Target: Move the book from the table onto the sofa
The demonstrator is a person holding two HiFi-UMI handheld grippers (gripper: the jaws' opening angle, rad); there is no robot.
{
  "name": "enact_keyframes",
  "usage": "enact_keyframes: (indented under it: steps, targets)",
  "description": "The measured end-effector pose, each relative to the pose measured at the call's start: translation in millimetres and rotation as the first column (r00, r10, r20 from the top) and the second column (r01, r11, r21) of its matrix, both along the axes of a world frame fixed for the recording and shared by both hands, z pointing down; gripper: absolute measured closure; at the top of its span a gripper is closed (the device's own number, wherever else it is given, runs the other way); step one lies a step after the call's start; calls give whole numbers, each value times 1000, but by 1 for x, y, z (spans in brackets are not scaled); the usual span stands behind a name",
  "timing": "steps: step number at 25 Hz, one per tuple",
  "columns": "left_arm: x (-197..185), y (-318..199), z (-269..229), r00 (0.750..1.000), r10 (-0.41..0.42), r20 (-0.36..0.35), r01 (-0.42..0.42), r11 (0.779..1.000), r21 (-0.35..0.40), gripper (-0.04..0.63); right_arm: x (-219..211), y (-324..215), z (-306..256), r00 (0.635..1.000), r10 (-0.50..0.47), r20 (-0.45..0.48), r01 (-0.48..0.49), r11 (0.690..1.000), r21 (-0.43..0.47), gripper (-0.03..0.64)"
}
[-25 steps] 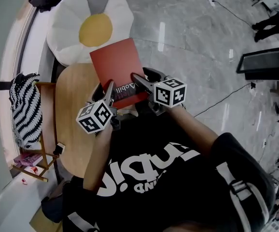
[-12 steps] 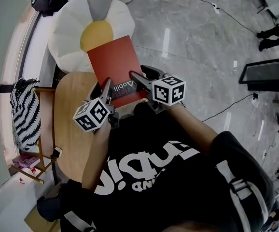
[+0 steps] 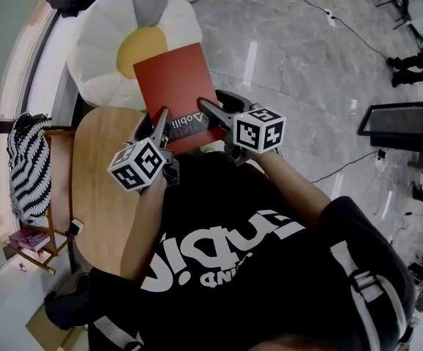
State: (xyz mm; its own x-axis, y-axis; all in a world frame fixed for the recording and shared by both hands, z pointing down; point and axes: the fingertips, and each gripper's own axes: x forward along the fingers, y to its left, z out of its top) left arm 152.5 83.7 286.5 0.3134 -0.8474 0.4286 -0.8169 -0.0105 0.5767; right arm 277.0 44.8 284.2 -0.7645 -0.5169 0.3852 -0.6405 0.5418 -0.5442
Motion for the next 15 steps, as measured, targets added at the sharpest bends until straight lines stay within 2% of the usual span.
enact_keyframes:
  steps: [6,15]
  targets:
    - [-5,-24,2,1000,-5,19,5,1000,7,374,-5,-23,6,1000,-10,8,11,1000,-14,400]
    - [-29,-84,17,999,-34,-1,34,999,-13,374,-29,-86,19,1000,-23,3,23,999,-31,400]
